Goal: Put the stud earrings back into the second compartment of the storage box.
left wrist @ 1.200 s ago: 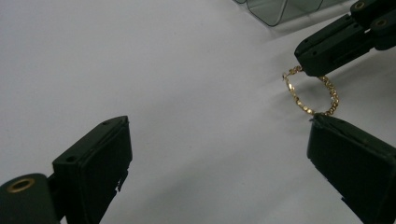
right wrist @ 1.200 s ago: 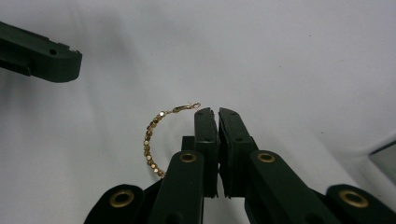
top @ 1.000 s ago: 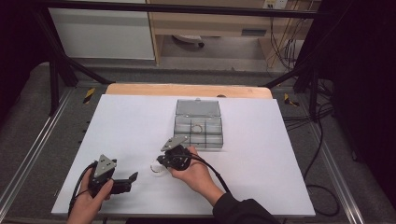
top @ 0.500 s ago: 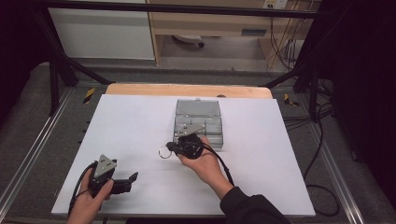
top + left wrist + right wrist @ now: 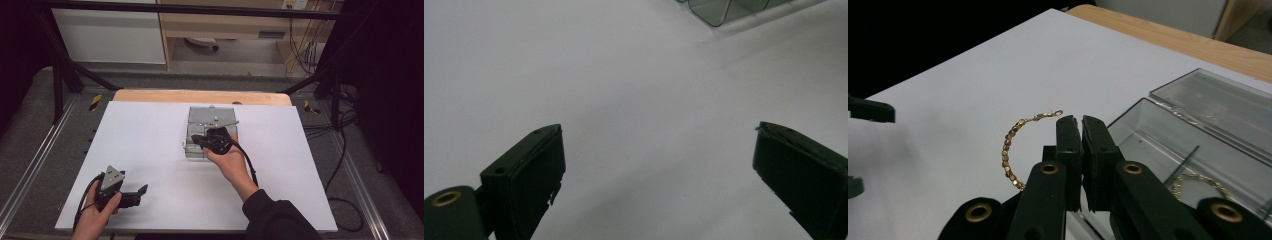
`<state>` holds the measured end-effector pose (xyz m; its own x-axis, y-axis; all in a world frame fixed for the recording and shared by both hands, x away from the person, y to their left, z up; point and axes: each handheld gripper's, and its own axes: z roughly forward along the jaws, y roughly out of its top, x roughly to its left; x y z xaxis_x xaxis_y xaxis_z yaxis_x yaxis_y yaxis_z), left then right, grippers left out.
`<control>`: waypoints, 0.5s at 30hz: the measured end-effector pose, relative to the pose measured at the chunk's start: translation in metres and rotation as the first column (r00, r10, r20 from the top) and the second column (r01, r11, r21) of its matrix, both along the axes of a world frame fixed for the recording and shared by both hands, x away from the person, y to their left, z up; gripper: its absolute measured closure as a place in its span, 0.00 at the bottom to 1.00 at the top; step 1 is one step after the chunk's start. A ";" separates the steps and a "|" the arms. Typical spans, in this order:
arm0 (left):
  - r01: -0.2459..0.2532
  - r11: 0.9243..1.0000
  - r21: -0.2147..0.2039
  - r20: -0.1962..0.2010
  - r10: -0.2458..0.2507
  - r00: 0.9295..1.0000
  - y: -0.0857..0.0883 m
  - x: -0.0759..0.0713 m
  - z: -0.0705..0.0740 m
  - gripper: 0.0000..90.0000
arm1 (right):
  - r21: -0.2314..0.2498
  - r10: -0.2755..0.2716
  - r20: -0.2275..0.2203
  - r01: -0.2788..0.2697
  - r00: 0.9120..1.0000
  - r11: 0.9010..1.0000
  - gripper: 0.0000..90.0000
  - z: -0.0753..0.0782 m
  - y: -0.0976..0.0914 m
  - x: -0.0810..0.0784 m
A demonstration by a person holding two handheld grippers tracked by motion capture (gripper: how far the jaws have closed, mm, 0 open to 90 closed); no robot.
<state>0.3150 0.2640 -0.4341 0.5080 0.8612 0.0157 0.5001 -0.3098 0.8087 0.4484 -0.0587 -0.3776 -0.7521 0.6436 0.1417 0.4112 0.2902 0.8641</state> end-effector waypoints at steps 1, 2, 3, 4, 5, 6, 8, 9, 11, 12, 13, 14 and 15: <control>0.001 1.000 0.002 0.001 -0.001 1.000 0.000 0.000 0.000 0.08 | -0.002 -0.011 0.001 0.011 1.000 1.000 0.97 0.000 -0.002 0.002; 0.001 1.000 0.003 0.001 -0.001 1.000 0.000 0.000 0.000 0.08 | -0.001 -0.018 0.002 0.018 1.000 1.000 0.97 0.000 -0.004 0.004; 0.001 1.000 0.003 0.001 -0.001 1.000 0.000 0.000 0.000 0.08 | -0.001 -0.018 0.002 0.018 1.000 1.000 0.97 0.000 -0.004 0.004; 0.000 1.000 0.002 0.001 0.000 1.000 0.000 0.000 0.000 0.08 | -0.007 -0.032 0.000 0.032 0.999 0.999 0.97 0.000 -0.008 0.007; -0.001 1.000 0.000 0.000 0.001 1.000 0.000 0.000 0.000 0.08 | -0.008 -0.041 -0.003 0.041 0.999 0.999 0.97 0.000 -0.009 0.009; -0.001 1.000 0.000 0.000 0.001 1.000 0.000 0.000 0.000 0.08 | -0.008 -0.041 -0.003 0.041 0.999 0.999 0.97 0.000 -0.009 0.009; -0.001 1.000 0.000 0.000 0.001 1.000 0.000 0.000 0.000 0.08 | -0.002 -0.068 -0.010 0.068 0.998 0.998 0.97 -0.001 -0.015 0.016; 0.000 1.000 0.001 0.000 0.000 1.000 0.000 0.000 0.000 0.08 | -0.002 -0.079 -0.013 0.079 0.997 0.997 0.97 -0.002 -0.018 0.019; 0.001 1.000 0.002 0.000 -0.001 1.000 0.000 0.000 0.000 0.08 | -0.009 -0.093 -0.018 0.093 0.996 0.996 0.97 -0.003 -0.021 0.022; 0.001 1.000 0.002 0.000 -0.001 1.000 0.000 0.000 0.000 0.08 | -0.008 -0.101 -0.017 0.101 0.995 0.995 0.97 -0.003 -0.023 0.024; 0.001 1.000 0.001 0.001 -0.001 1.000 0.000 0.000 0.000 0.08 | -0.009 -0.110 -0.019 0.110 0.994 0.994 0.97 -0.004 -0.025 0.026; 0.001 1.000 0.001 0.000 -0.001 1.000 0.000 0.000 0.000 0.08 | -0.010 -0.119 -0.020 0.118 0.993 0.993 0.97 -0.004 -0.027 0.028; 0.001 1.000 0.001 0.001 -0.001 1.000 0.000 0.000 0.000 0.08 | -0.012 -0.126 -0.022 0.126 0.992 0.992 0.97 -0.005 -0.028 0.030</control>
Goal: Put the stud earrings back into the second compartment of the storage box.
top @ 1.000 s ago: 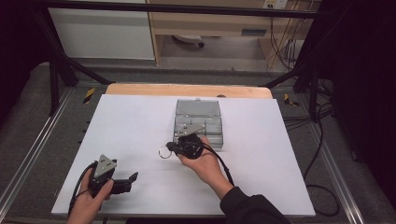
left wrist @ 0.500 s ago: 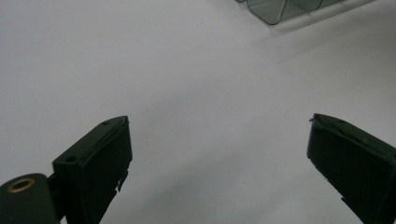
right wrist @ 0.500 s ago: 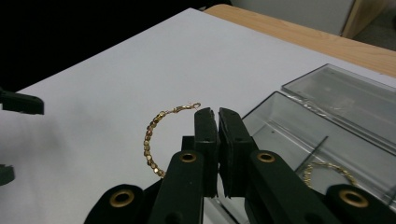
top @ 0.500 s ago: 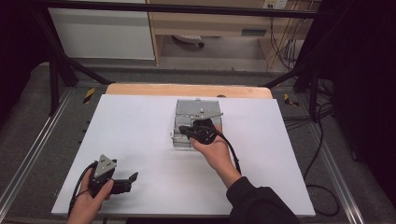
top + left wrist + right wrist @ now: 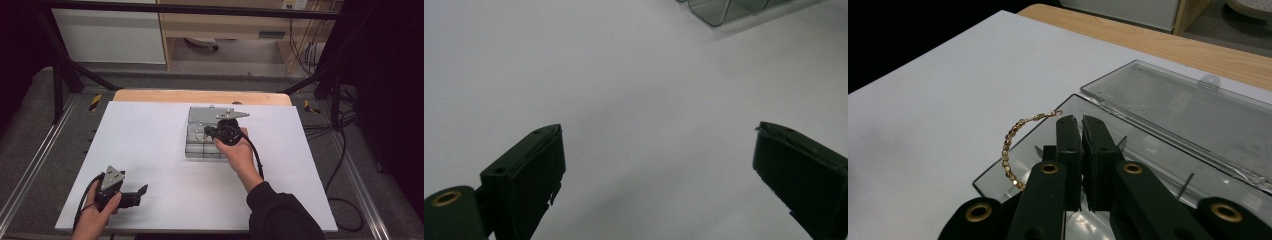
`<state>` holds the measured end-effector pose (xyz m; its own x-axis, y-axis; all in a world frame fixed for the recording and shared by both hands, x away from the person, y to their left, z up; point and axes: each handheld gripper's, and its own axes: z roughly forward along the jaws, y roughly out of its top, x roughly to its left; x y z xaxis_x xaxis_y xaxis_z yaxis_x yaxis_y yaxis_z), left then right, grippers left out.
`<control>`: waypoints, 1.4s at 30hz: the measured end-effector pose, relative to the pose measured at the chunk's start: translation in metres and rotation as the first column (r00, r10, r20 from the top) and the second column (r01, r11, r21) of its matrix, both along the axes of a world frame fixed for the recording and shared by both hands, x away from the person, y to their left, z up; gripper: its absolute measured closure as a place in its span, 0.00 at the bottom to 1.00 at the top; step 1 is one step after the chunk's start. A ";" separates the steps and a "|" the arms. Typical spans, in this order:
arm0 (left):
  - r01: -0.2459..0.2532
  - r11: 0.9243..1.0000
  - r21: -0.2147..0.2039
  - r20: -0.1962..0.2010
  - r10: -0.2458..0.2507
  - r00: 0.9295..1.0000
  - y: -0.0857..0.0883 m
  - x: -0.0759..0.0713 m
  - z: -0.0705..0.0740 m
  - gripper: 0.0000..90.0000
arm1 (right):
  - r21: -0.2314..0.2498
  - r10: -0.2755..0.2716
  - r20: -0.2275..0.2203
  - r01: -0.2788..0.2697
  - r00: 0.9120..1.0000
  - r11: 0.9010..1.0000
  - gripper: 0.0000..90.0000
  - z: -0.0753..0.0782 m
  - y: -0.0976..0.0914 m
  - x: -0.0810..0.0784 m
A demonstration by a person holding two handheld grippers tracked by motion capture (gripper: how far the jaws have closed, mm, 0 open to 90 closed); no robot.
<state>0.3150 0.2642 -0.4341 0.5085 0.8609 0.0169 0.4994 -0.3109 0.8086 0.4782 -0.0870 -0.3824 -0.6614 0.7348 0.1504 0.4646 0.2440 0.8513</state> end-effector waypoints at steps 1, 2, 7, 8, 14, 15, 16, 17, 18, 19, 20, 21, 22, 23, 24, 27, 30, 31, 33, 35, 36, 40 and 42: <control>0.000 1.000 -0.002 -0.001 0.000 1.000 0.000 0.000 0.000 0.08 | -0.002 -0.009 -0.003 0.009 1.000 1.000 0.97 -0.001 -0.002 0.002; 0.000 1.000 -0.002 -0.001 0.000 1.000 0.000 0.000 0.000 0.08 | -0.005 -0.016 -0.008 0.016 1.000 1.000 0.97 -0.001 -0.003 0.003; 0.000 1.000 -0.002 -0.001 0.000 1.000 0.000 0.000 0.000 0.08 | -0.005 -0.045 -0.016 0.045 0.999 0.999 0.97 -0.003 -0.009 0.009; 0.000 1.000 -0.002 -0.001 0.000 1.000 0.000 0.000 0.000 0.08 | -0.007 -0.049 -0.020 0.049 0.999 0.999 0.97 -0.003 -0.010 0.010; 0.001 1.000 0.001 0.000 -0.001 1.000 0.000 0.000 0.000 0.08 | -0.009 -0.061 -0.025 0.061 0.998 0.998 0.97 -0.006 -0.012 0.015; 0.001 1.000 0.001 0.000 -0.001 1.000 0.000 0.000 0.000 0.08 | -0.015 -0.067 -0.032 0.067 0.997 0.998 0.97 -0.008 -0.013 0.016; 0.001 1.000 0.001 0.000 -0.001 1.000 0.000 0.000 0.000 0.08 | -0.016 -0.071 -0.034 0.070 0.997 0.997 0.97 -0.008 -0.013 0.017; 0.002 1.000 0.001 0.000 -0.002 1.000 0.000 0.000 0.000 0.08 | -0.016 -0.071 -0.034 0.070 0.997 0.997 0.97 -0.008 -0.013 0.017; 0.002 1.000 0.001 0.000 -0.002 1.000 0.000 0.000 0.000 0.08 | -0.017 -0.073 -0.037 0.072 0.997 0.997 0.97 -0.009 -0.013 0.017; 0.003 1.000 0.001 0.000 -0.003 1.000 0.000 0.000 0.000 0.08 | -0.017 -0.077 -0.040 0.076 0.996 0.997 0.97 -0.009 -0.013 0.018; 0.003 1.000 0.001 -0.001 -0.003 1.000 0.000 0.000 0.000 0.08 | -0.022 -0.077 -0.042 0.077 0.996 0.997 0.97 -0.010 -0.013 0.019; 0.003 1.000 0.001 0.000 -0.003 1.000 0.000 0.000 0.000 0.08 | -0.024 -0.077 -0.043 0.076 0.996 0.997 0.97 -0.011 -0.013 0.019; 0.003 1.000 0.000 0.000 -0.003 1.000 0.000 0.000 0.000 0.08 | -0.026 -0.077 -0.043 0.076 0.996 0.997 0.97 -0.012 -0.013 0.020; 0.002 1.000 -0.001 -0.001 -0.002 1.000 0.000 0.000 0.000 0.08 | -0.029 -0.078 -0.045 0.076 0.996 0.997 0.97 -0.012 -0.012 0.020; 0.002 1.000 -0.001 -0.001 -0.002 1.000 0.000 0.000 0.000 0.08 | -0.032 -0.078 -0.045 0.077 0.996 0.997 0.97 -0.013 -0.012 0.020; 0.003 1.000 0.000 0.000 -0.003 1.000 0.000 0.000 0.000 0.08 | -0.038 -0.076 -0.047 0.074 0.996 0.997 0.97 -0.014 -0.011 0.020; 0.003 1.000 0.000 0.000 -0.003 1.000 0.000 0.000 0.000 0.08 | -0.041 -0.078 -0.052 0.076 0.996 0.996 0.97 -0.015 -0.011 0.021; 0.003 1.000 -0.001 0.000 -0.003 1.000 0.000 0.000 0.000 0.08 | -0.043 -0.077 -0.053 0.075 0.996 0.996 0.97 -0.015 -0.011 0.021; 0.003 1.000 0.000 0.000 -0.003 1.000 0.000 0.000 0.000 0.08 | -0.043 -0.078 -0.053 0.076 0.996 0.996 0.97 -0.016 -0.010 0.021; 0.004 1.000 0.001 0.000 -0.004 1.000 0.000 0.000 0.000 0.08 | -0.049 -0.077 -0.055 0.074 0.996 0.996 0.97 -0.017 -0.011 0.021; 0.003 1.000 0.001 0.000 -0.003 1.000 0.000 0.000 0.000 0.08 | -0.049 -0.077 -0.055 0.074 0.996 0.996 0.97 -0.017 -0.011 0.021; 0.003 1.000 0.001 0.001 -0.003 1.000 0.000 0.000 0.000 0.08 | -0.054 -0.080 -0.058 0.077 0.995 0.996 0.97 -0.018 -0.011 0.022; 0.004 1.000 -0.001 0.000 -0.004 1.000 0.000 0.000 0.000 0.08 | -0.056 -0.080 -0.059 0.077 0.995 0.995 0.97 -0.019 -0.010 0.022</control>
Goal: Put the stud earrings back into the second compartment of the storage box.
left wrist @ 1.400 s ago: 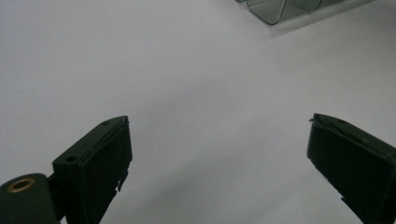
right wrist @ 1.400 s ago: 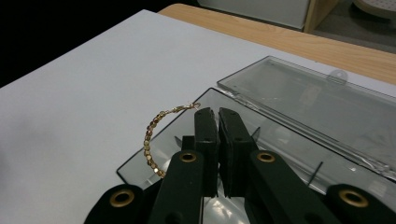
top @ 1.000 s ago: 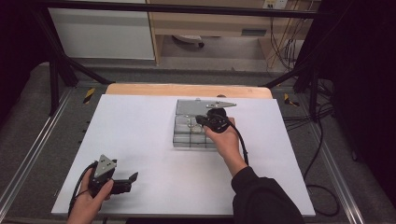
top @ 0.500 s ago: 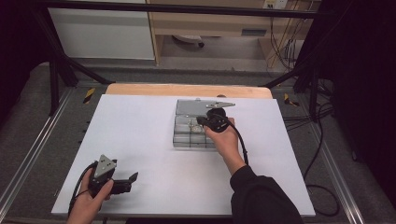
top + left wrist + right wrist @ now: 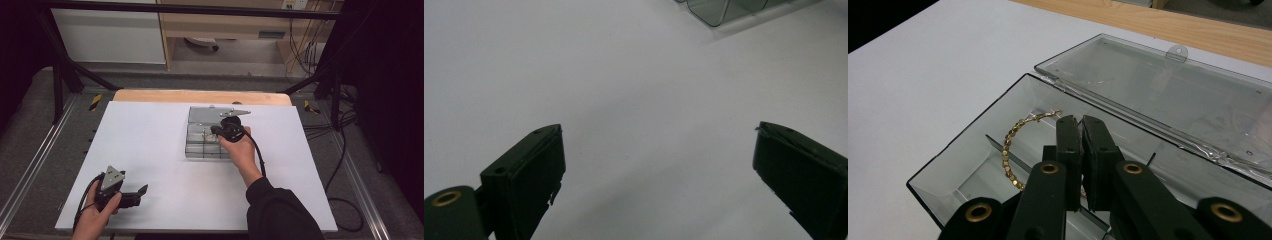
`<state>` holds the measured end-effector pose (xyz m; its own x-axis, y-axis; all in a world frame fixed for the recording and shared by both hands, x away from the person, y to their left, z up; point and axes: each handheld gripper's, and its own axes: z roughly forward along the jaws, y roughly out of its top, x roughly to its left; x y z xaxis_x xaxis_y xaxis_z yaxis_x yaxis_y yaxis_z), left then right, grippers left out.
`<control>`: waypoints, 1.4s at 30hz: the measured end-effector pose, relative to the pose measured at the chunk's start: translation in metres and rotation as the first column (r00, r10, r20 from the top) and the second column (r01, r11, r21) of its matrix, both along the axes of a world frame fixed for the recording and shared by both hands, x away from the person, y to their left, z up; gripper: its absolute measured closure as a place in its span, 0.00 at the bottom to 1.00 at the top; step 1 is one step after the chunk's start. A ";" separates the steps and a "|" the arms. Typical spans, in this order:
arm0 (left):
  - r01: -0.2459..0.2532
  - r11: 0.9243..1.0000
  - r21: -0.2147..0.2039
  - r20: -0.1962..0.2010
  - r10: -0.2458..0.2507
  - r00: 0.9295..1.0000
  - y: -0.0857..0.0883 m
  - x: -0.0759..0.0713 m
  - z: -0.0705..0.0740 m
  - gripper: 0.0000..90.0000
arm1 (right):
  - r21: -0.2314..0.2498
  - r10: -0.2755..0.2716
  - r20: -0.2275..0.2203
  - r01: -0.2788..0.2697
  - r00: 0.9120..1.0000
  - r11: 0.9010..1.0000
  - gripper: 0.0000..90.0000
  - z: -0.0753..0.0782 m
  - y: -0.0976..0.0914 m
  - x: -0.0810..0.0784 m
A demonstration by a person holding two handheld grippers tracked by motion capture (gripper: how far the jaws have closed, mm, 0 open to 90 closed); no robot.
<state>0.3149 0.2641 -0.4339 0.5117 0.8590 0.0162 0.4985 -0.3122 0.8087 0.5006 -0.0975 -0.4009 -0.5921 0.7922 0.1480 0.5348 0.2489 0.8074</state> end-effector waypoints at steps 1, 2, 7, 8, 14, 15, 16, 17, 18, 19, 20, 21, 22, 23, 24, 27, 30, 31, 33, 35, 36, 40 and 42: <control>0.000 1.000 0.000 0.000 0.000 1.000 0.000 0.000 0.000 0.08 | -0.008 0.001 -0.002 -0.001 1.000 1.000 0.97 -0.001 0.000 0.001; 0.000 1.000 0.000 0.000 0.000 1.000 0.000 0.000 0.000 0.08 | -0.008 0.001 -0.002 -0.001 1.000 1.000 0.97 -0.001 0.000 0.001; 0.000 1.000 0.000 0.000 0.000 1.000 0.000 0.000 0.000 0.08 | -0.025 -0.009 -0.008 0.009 1.000 1.000 0.97 -0.005 0.000 0.004; 0.001 1.000 0.000 0.000 -0.001 1.000 0.000 0.000 0.000 0.08 | -0.030 -0.012 -0.009 0.012 1.000 0.999 0.97 -0.006 0.000 0.004; 0.001 1.000 0.000 0.000 -0.001 1.000 0.000 0.000 0.000 0.08 | -0.037 -0.039 -0.018 0.038 0.999 0.999 0.97 -0.011 -0.004 0.009; 0.001 1.000 0.000 0.000 -0.001 1.000 0.000 0.000 0.000 0.08 | -0.037 -0.043 -0.019 0.042 0.999 0.998 0.97 -0.012 -0.004 0.010; 0.001 1.000 0.000 0.000 -0.001 1.000 0.000 0.000 0.000 0.08 | -0.042 -0.047 -0.020 0.046 0.999 0.998 0.97 -0.012 -0.004 0.010; 0.001 1.000 0.000 0.000 -0.001 1.000 0.000 0.000 0.000 0.08 | -0.042 -0.050 -0.022 0.049 0.998 0.998 0.97 -0.012 -0.004 0.011; 0.000 1.000 0.000 0.000 0.000 1.000 0.000 0.000 0.000 0.08 | -0.043 -0.054 -0.023 0.053 0.998 0.998 0.97 -0.013 -0.004 0.011; 0.000 1.000 -0.001 0.000 0.000 1.000 0.000 0.000 0.000 0.08 | -0.043 -0.054 -0.023 0.053 0.998 0.998 0.97 -0.013 -0.004 0.011; 0.000 1.000 -0.001 0.001 0.000 1.000 0.000 0.000 0.000 0.08 | -0.047 -0.058 -0.023 0.057 0.998 0.997 0.97 -0.013 -0.005 0.012; 0.000 1.000 -0.002 0.000 0.000 1.000 0.000 0.000 0.000 0.08 | -0.048 -0.059 -0.023 0.058 0.998 0.997 0.97 -0.014 -0.005 0.013; -0.001 1.000 -0.002 0.000 0.001 1.000 0.000 0.000 0.000 0.08 | -0.049 -0.063 -0.024 0.062 0.998 0.997 0.97 -0.014 -0.004 0.013; -0.001 1.000 -0.003 0.000 0.001 1.000 0.000 0.000 0.000 0.08 | -0.051 -0.065 -0.025 0.064 0.998 0.997 0.97 -0.014 -0.004 0.014; -0.001 1.000 -0.003 0.000 0.001 1.000 0.000 0.000 0.000 0.08 | -0.051 -0.065 -0.025 0.064 0.998 0.997 0.97 -0.014 -0.004 0.014; 0.000 1.000 -0.002 -0.001 0.000 1.000 0.000 0.000 0.000 0.08 | -0.037 -0.074 -0.031 0.073 0.997 0.997 0.96 -0.015 -0.003 0.017; -0.001 1.000 -0.003 -0.001 0.001 1.000 0.000 0.000 0.000 0.08 | -0.019 -0.093 -0.032 0.093 0.995 0.996 0.91 -0.016 -0.005 0.017; -0.002 1.000 -0.004 -0.001 0.002 1.000 0.000 0.000 0.000 0.08 | -0.015 -0.097 -0.028 0.096 0.995 0.995 0.90 -0.015 -0.005 0.017; -0.002 1.000 -0.004 -0.001 0.002 1.000 0.000 0.000 0.000 0.08 | -0.014 -0.100 -0.025 0.100 0.995 0.995 0.88 -0.013 -0.006 0.016; 0.000 1.000 -0.004 -0.001 0.000 1.000 0.000 0.000 0.000 0.08 | -0.011 -0.097 -0.015 0.097 0.995 0.995 0.87 -0.009 -0.008 0.013; 0.002 1.000 -0.001 0.000 -0.002 1.000 0.000 0.000 0.000 0.08 | -0.004 -0.095 -0.010 0.095 0.995 0.995 0.86 -0.007 -0.009 0.011; 0.002 1.000 -0.002 0.000 -0.002 1.000 0.001 0.000 0.000 0.08 | 0.009 -0.085 0.007 0.085 0.996 0.996 0.81 0.000 -0.012 0.004; 0.000 1.000 -0.008 -0.001 0.000 1.000 0.000 0.000 0.000 0.08 | 0.018 -0.078 0.021 0.077 0.997 0.997 0.77 0.004 -0.014 -0.002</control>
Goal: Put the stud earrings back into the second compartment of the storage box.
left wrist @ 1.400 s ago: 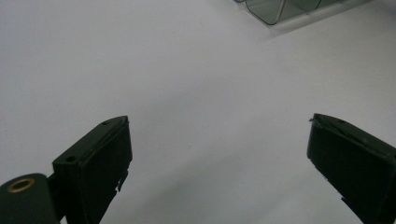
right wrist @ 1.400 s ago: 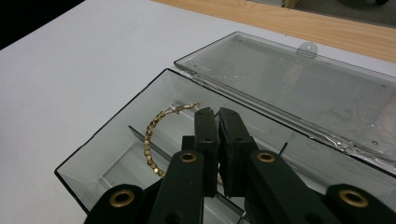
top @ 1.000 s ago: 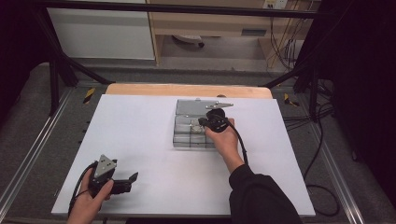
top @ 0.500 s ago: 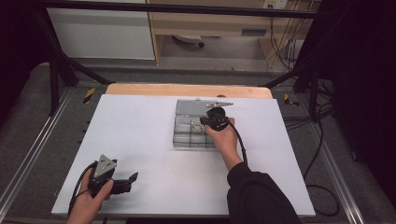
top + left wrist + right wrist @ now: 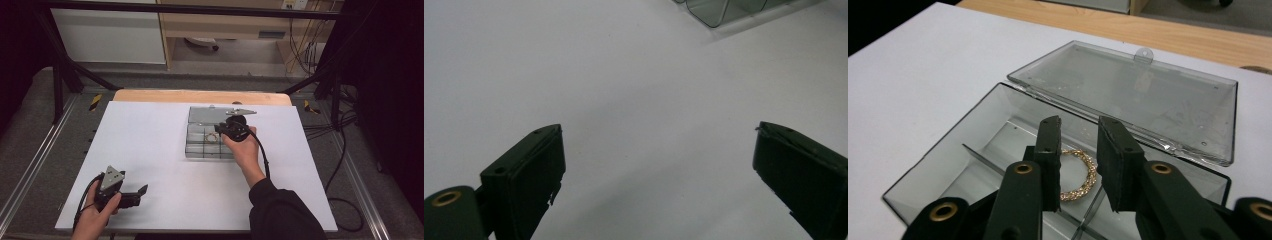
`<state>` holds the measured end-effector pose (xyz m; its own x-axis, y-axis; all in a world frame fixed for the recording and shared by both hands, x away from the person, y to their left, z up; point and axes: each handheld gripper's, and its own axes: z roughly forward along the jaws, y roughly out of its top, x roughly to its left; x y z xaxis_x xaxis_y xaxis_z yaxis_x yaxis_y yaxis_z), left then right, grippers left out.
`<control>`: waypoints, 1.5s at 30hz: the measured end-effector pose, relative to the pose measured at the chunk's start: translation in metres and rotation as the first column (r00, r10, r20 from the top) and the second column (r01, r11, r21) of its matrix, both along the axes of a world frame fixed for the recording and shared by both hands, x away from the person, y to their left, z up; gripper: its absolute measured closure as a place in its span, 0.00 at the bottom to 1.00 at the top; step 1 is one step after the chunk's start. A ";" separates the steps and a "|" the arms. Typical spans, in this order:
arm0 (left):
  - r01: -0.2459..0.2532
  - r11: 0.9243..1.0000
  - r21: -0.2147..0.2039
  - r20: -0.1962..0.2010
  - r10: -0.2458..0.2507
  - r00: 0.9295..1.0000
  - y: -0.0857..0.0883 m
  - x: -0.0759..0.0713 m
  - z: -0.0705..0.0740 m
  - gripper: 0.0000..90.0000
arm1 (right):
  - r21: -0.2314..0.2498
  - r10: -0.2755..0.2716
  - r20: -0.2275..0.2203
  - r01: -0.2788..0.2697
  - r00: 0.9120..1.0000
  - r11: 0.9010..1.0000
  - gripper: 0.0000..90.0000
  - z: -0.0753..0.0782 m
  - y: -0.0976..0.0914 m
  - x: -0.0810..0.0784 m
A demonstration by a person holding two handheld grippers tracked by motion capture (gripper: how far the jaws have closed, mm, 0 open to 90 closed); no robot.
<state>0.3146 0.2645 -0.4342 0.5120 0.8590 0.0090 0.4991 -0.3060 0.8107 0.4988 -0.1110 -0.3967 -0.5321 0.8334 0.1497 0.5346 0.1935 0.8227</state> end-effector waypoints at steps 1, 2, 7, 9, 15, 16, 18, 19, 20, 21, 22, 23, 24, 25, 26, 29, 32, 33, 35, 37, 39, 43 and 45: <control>0.001 1.000 0.001 0.001 -0.001 1.000 0.000 0.000 0.000 0.08 | 0.010 0.002 0.007 -0.002 1.000 1.000 0.74 0.002 -0.001 -0.003; 0.002 1.000 0.000 0.002 -0.002 1.000 0.000 0.000 0.000 0.08 | 0.020 0.004 0.010 -0.004 1.000 1.000 0.70 0.005 -0.003 -0.007; 0.014 1.000 -0.008 0.011 -0.014 1.000 -0.003 0.000 0.001 0.08 | 0.034 0.018 0.028 -0.019 0.999 0.999 0.47 0.014 -0.010 -0.021; 0.011 1.000 -0.006 0.011 -0.011 1.000 -0.004 0.000 0.000 0.08 | 0.033 0.019 0.051 -0.021 0.998 0.999 0.34 0.021 -0.017 -0.032; -0.009 1.000 -0.008 0.011 0.010 1.000 0.001 0.001 -0.001 0.08 | 0.040 0.018 0.087 -0.022 0.996 0.999 0.22 0.028 -0.033 -0.050; -0.021 1.000 -0.019 0.015 0.021 1.000 0.002 0.001 -0.001 0.08 | 0.046 0.010 0.095 -0.014 0.995 0.999 0.18 0.030 -0.040 -0.057; -0.029 0.999 -0.021 0.018 0.029 0.999 0.003 0.001 0.000 0.08 | 0.048 0.006 0.102 -0.011 0.995 0.999 0.17 0.031 -0.043 -0.060; -0.031 0.999 -0.027 0.020 0.032 0.999 0.003 0.001 0.000 0.08 | 0.049 0.003 0.111 -0.009 0.994 0.999 0.15 0.032 -0.046 -0.063; -0.031 0.999 -0.027 0.022 0.032 0.999 0.003 0.001 0.000 0.08 | 0.046 -0.002 0.115 -0.003 0.993 0.999 0.14 0.033 -0.051 -0.067; -0.031 0.999 -0.032 0.024 0.032 0.999 0.002 0.002 0.000 0.08 | 0.050 -0.013 0.128 0.006 0.992 0.999 0.13 0.034 -0.059 -0.073; -0.030 0.999 -0.032 0.024 0.031 0.999 0.002 0.002 0.000 0.08 | 0.050 -0.013 0.128 0.006 0.992 0.999 0.13 0.034 -0.059 -0.073; -0.027 0.999 -0.026 0.022 0.027 0.999 0.001 0.002 0.000 0.08 | 0.056 -0.017 0.132 0.009 0.991 0.998 0.12 0.034 -0.062 -0.075; -0.024 0.999 -0.024 0.020 0.024 1.000 0.001 0.002 -0.001 0.08 | 0.075 -0.032 0.137 0.022 0.990 0.997 0.10 0.036 -0.072 -0.081; -0.022 0.999 -0.025 0.019 0.023 1.000 0.000 0.003 -0.001 0.08 | 0.079 -0.039 0.144 0.027 0.989 0.996 0.10 0.036 -0.075 -0.083; -0.023 0.999 -0.027 0.019 0.023 1.000 0.000 0.003 -0.001 0.08 | 0.080 -0.046 0.155 0.034 0.987 0.996 0.10 0.036 -0.079 -0.086; -0.025 0.999 -0.028 0.019 0.025 0.999 0.001 0.002 -0.001 0.08 | 0.090 -0.061 0.168 0.047 0.984 0.995 0.09 0.037 -0.088 -0.092; -0.031 0.999 -0.035 0.020 0.032 0.999 0.002 0.002 -0.001 0.08 | 0.101 -0.073 0.192 0.054 0.979 0.993 0.07 0.037 -0.099 -0.102; -0.032 0.999 -0.036 0.020 0.033 0.999 0.002 0.002 -0.001 0.08 | 0.103 -0.071 0.196 0.052 0.978 0.993 0.07 0.037 -0.101 -0.105; -0.034 0.999 -0.039 0.024 0.035 0.999 0.002 0.002 -0.001 0.08 | 0.101 -0.068 0.212 0.047 0.975 0.994 0.05 0.038 -0.106 -0.111; -0.031 0.999 -0.041 0.024 0.032 0.999 0.002 0.002 -0.001 0.08 | 0.090 -0.067 0.238 0.047 0.969 0.995 0.04 0.039 -0.112 -0.118; -0.028 0.999 -0.041 0.025 0.029 0.999 0.001 0.002 0.000 0.08 | 0.096 -0.070 0.240 0.048 0.968 0.994 0.04 0.038 -0.114 -0.120; -0.027 0.999 -0.042 0.031 0.028 0.999 0.001 0.001 0.001 0.08 | 0.081 -0.079 0.244 0.061 0.966 0.995 0.03 0.037 -0.122 -0.127; -0.027 0.999 -0.047 0.032 0.029 0.999 0.001 0.001 0.001 0.08 | 0.069 -0.087 0.247 0.073 0.965 0.995 0.03 0.035 -0.128 -0.131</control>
<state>0.3155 0.2658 -0.4333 0.4878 0.8728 -0.0153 0.4799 -0.2535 0.8399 0.3677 -0.2386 -0.3613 -0.4907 0.8684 0.0710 0.3232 0.1058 0.9404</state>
